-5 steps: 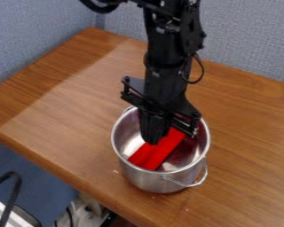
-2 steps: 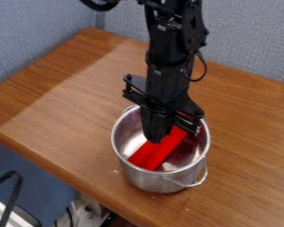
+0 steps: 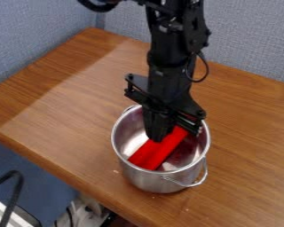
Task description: Move the red object from the metal pot to the table
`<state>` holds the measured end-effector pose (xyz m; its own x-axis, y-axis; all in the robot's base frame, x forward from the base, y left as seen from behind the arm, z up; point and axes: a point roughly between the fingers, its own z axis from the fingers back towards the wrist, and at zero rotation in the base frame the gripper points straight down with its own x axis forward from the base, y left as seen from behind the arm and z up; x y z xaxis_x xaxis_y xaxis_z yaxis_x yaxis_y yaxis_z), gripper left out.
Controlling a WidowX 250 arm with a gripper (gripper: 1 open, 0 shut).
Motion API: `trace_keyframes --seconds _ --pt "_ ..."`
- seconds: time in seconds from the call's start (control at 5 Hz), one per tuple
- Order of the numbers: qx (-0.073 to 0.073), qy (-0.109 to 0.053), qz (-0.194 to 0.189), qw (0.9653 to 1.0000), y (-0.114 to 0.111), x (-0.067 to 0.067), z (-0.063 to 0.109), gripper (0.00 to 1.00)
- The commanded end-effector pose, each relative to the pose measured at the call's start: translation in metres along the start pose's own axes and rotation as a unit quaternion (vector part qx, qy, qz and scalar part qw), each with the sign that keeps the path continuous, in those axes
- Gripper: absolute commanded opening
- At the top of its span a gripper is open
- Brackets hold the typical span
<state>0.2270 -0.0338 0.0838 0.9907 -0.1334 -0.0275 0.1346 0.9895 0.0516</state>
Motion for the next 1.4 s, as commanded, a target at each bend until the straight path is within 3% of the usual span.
trace_keyframes --seconds 0.0,0.8,1.0,1.2 --pt "0.007 -0.031 -0.008 0.9995 -0.0017 0.0031 0.0105 0.00" --pt "0.012 -0.052 -0.006 0.9986 -0.0031 0.0091 0.0103 0.00" --pt "0.012 -0.056 0.000 0.9983 -0.0026 0.0116 0.0097 1.00" --pt "0.014 -0.061 0.002 0.9981 -0.0038 0.0118 0.0088 1.00"
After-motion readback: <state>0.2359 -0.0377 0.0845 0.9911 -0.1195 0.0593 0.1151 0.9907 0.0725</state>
